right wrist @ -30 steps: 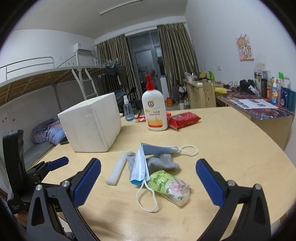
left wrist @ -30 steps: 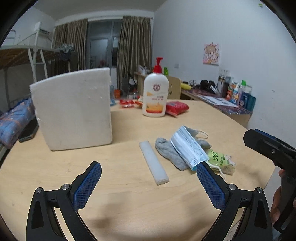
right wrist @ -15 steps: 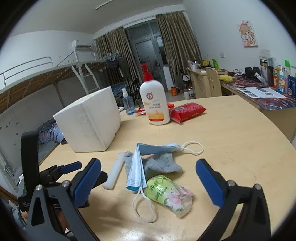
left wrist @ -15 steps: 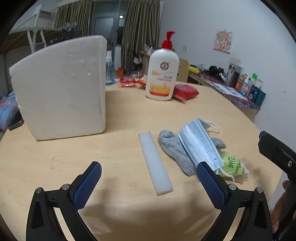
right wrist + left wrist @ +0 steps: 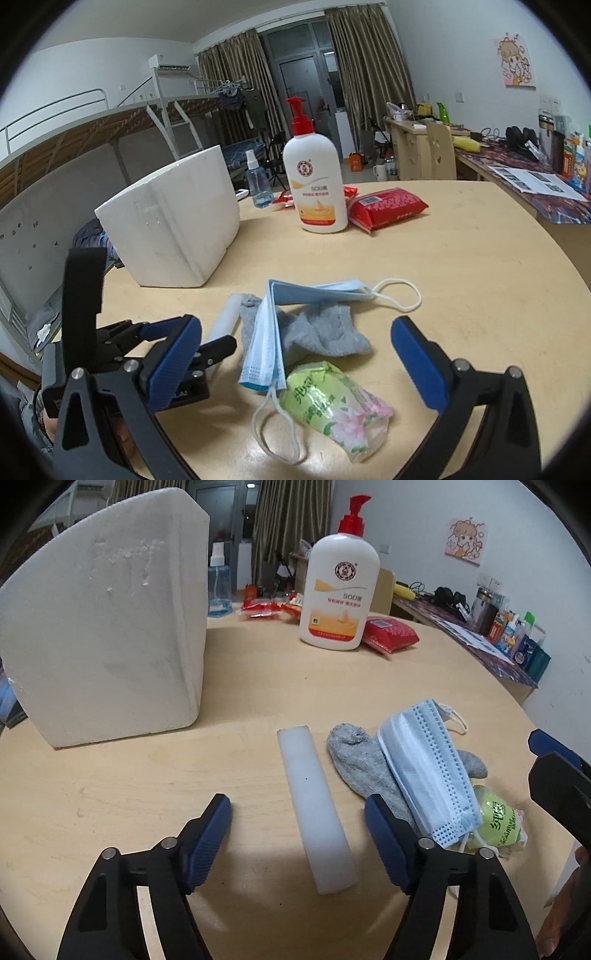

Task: Organize soft objects
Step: 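Grasp the white foam strip with the left gripper while the right tool approaches the blue face mask, then lift the white foam strip with the left tool while the right gripper grasps the blue face mask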

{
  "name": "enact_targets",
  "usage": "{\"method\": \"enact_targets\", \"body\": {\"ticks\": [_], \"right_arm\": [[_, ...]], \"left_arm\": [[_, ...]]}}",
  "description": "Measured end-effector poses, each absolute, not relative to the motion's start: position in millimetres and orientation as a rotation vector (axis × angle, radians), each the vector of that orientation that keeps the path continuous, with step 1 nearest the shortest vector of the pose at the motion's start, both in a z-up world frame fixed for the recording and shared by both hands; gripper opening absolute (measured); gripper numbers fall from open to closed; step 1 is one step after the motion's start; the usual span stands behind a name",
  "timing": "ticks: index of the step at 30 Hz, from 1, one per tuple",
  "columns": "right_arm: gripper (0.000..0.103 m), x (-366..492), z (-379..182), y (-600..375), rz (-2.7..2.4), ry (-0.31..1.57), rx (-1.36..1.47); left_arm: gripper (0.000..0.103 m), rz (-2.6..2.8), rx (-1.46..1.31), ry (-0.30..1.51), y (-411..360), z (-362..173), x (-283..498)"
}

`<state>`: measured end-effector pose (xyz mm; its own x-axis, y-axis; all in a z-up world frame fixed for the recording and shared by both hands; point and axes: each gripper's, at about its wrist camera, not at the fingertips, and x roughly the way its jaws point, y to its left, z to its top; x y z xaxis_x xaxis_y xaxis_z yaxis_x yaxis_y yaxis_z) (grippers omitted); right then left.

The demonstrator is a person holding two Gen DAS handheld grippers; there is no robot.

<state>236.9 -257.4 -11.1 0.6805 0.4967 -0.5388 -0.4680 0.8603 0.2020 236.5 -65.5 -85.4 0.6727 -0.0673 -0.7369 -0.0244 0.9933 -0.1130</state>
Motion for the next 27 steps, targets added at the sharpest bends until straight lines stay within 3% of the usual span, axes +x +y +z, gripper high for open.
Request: {"method": "enact_targets", "body": {"ticks": [9,17,22,27], "right_arm": [[0.103,250,-15,-246,0.567,0.659,0.007],[0.103,261,-21,-238,0.603,0.707,-0.01],[0.101,271,-23,-229,0.626,0.733,-0.021],[0.084,276,-28,-220,0.643,0.766,-0.039]], "left_arm": [[0.065,-0.022,-0.095,0.842,-71,-86,237],[0.024,-0.04,-0.062,0.85,-78,-85,240],[0.021,-0.055,-0.084,0.846,-74,-84,240],[0.021,-0.068,-0.089,0.847,-72,-84,240]]}}
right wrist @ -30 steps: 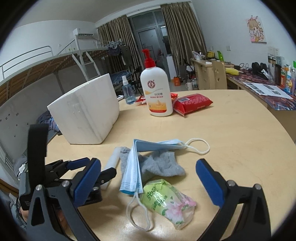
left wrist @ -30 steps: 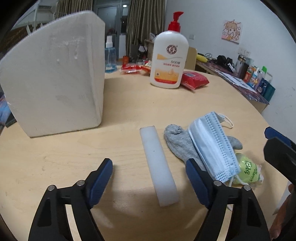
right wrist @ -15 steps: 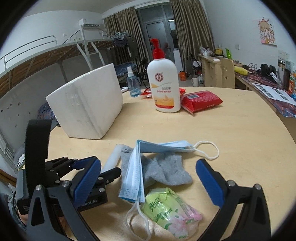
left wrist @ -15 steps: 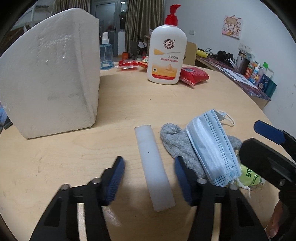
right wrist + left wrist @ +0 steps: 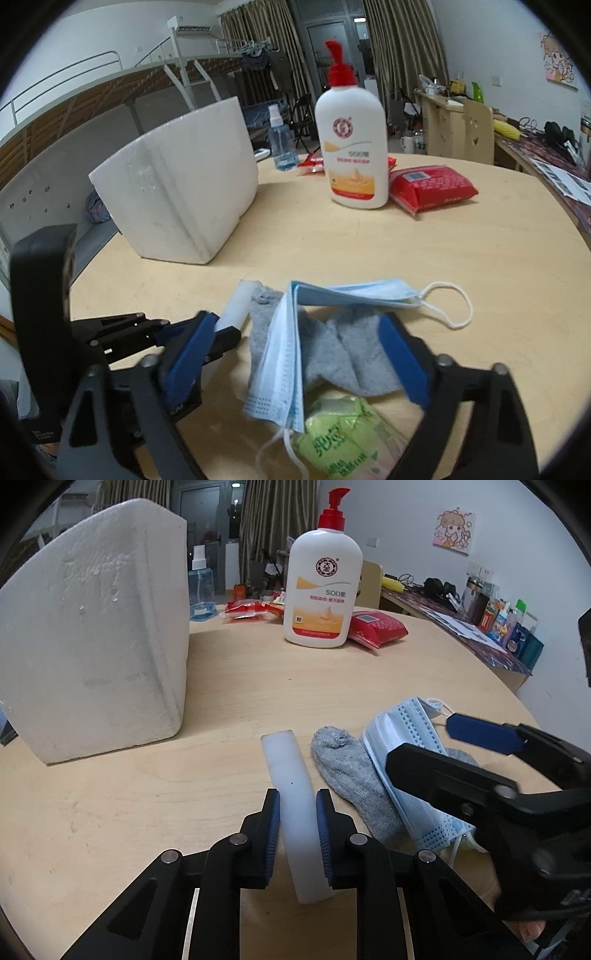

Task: Organize soft objects
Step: 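Lift the white foam strip with the left tool while the right gripper grasps the blue face mask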

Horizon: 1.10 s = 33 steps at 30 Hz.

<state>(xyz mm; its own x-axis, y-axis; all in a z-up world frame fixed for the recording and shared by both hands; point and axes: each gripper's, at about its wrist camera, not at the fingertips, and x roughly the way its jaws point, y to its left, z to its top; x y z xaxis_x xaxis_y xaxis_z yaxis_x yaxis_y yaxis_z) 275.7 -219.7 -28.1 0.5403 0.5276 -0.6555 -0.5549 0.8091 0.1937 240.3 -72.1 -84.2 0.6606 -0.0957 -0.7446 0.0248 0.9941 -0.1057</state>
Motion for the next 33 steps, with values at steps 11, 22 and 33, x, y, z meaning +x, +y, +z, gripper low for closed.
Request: {"method": "enact_targets", "body": {"ticks": [11,22,33], "right_arm": [[0.029,280,-36,-213,0.675,0.825,-0.015],[0.029,283,-22,-204,0.65,0.819,-0.052],[0.011,283,-17,-209,0.689,0.808,0.071]], "left_arm": [[0.021,-0.077,-0.086,0.842,-72,-83,239],[0.021,-0.08,-0.086,0.839,-72,-83,237],[0.02,-0.085,-0.093,0.831,-69,-81,233]]}}
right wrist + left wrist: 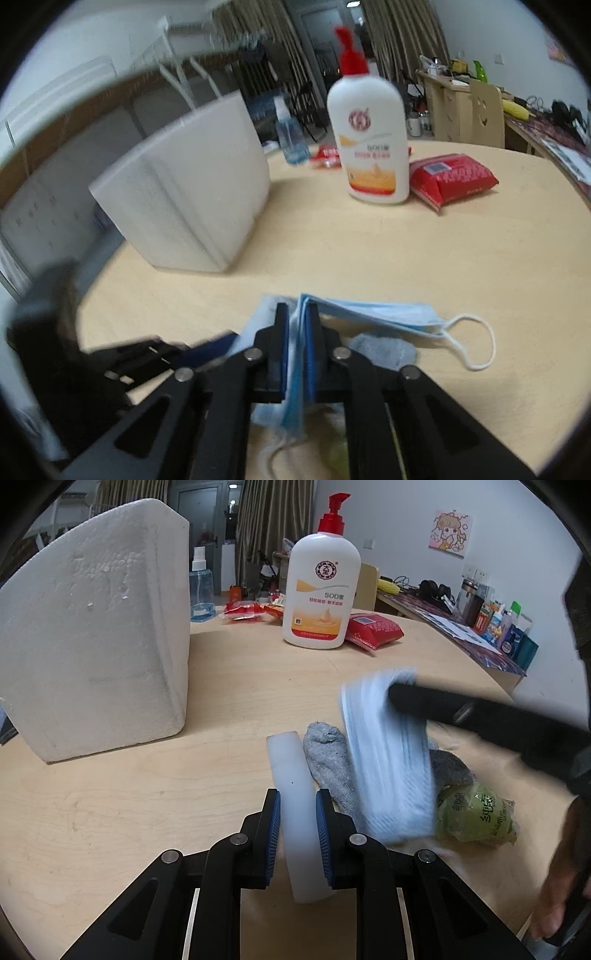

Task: Organize soft objects
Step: 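Lift the white foam strip with the left tool while the right gripper grasps the blue face mask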

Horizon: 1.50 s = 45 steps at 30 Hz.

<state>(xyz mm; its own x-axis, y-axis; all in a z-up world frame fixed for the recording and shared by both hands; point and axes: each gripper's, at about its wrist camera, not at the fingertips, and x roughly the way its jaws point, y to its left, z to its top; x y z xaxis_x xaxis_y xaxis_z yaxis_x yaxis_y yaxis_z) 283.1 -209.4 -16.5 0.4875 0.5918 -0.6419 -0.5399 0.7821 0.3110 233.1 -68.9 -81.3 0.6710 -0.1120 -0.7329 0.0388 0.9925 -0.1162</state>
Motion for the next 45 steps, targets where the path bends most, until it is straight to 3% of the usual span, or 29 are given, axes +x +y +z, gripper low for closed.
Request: {"method": "enact_targets", "body": {"ticks": [8,14,16,18,26,29,43,44,45], "right_arm": [[0.01,263,10,-234,0.731,0.683,0.181],[0.014,262,4,-221,0.713,0.757,0.137],[0.029,263,-1,-211,0.709,0.773,0.09],[0.057,265,-6,-205,0.707,0.787,0.075],[0.061,265,-11,-187,0.67,0.781,-0.008],[0.076,266,-7,-177,0.652,0.753,-0.112],[0.076,282,-25,-153,0.628,0.783,-0.267],[0.07,279,-24,-151,0.637,0.771,-0.28],[0.054,278,-25,-150,0.645,0.768,-0.285]], "left_arm": [[0.017,-0.085,-0.088,0.773,-64,-67,219],[0.017,-0.061,-0.096,0.755,-52,-62,209],[0.017,-0.048,-0.106,0.755,-45,-62,207],[0.017,-0.036,-0.11,0.754,-40,-62,205],[0.017,-0.03,-0.12,0.76,-28,-63,201],[0.017,-0.032,-0.123,0.761,-27,-63,201],[0.017,-0.041,-0.137,0.767,-21,-65,202],[0.017,-0.044,-0.138,0.768,-21,-65,202],[0.017,-0.047,-0.139,0.768,-20,-65,202]]}}
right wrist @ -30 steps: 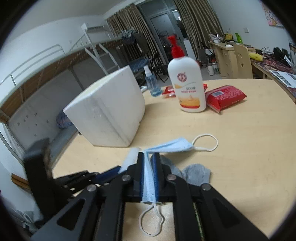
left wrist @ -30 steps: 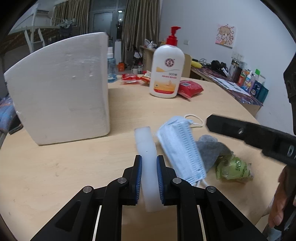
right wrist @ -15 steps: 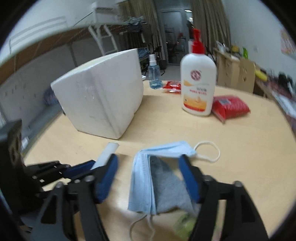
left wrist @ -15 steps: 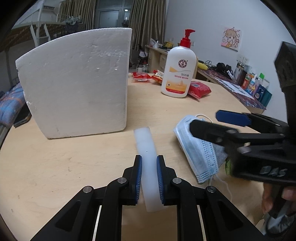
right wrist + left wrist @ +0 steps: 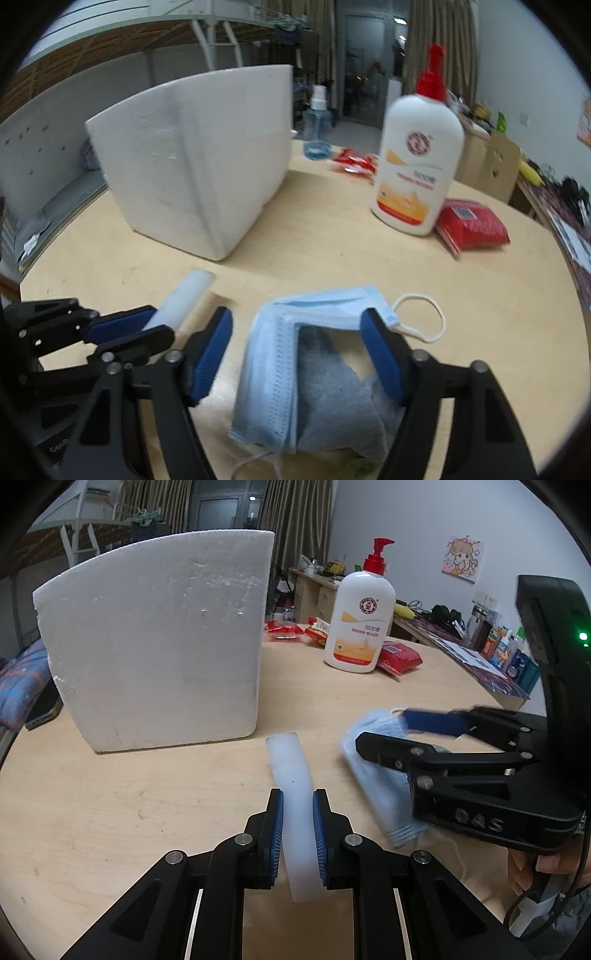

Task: Organize soft objects
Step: 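Lift the white foam strip with the left tool while the right gripper grasps the blue face mask, then carry the foam strip and blue mask up over the white foam box with both tools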

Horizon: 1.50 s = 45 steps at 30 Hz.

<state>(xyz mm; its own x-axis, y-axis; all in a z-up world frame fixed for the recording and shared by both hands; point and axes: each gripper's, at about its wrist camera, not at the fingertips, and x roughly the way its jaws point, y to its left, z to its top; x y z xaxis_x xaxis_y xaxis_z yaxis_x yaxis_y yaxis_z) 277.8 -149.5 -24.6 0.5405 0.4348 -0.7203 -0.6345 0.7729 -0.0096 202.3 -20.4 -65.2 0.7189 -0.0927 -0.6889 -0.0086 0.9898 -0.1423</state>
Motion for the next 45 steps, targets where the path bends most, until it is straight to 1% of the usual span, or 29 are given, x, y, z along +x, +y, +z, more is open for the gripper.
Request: {"method": "enact_targets", "body": {"ticks": [2,6,7,8,10,11,15,24,34,45], "right_arm": [[0.039,279,-28,-147,0.667,0.8,-0.287],[0.031,282,-33,-146,0.72,0.837,-0.25],[0.03,282,-32,-147,0.721,0.828,-0.242],[0.026,282,-30,-150,0.719,0.82,-0.221],[0.025,279,-23,-156,0.731,0.804,-0.181],[0.022,276,-17,-160,0.733,0.78,-0.162],[0.019,266,8,-181,0.76,0.705,-0.065],[0.019,234,44,-200,0.758,0.583,0.021],[0.019,206,59,-207,0.765,0.494,0.067],[0.019,182,62,-180,0.831,0.458,0.066]], "left_arm": [[0.017,-0.048,-0.139,0.765,-20,-64,202],[0.017,-0.042,-0.145,0.757,-17,-63,199],[0.017,-0.042,-0.145,0.758,-17,-63,199],[0.017,-0.041,-0.146,0.759,-16,-63,199],[0.017,-0.037,-0.147,0.754,-15,-62,198],[0.017,-0.036,-0.148,0.751,-15,-61,197],[0.017,-0.034,-0.144,0.731,-15,-56,191],[0.017,-0.024,-0.118,0.636,-10,-26,171],[0.017,-0.026,-0.078,0.509,-5,13,131],[0.017,0.013,-0.041,0.452,13,30,95]]}}
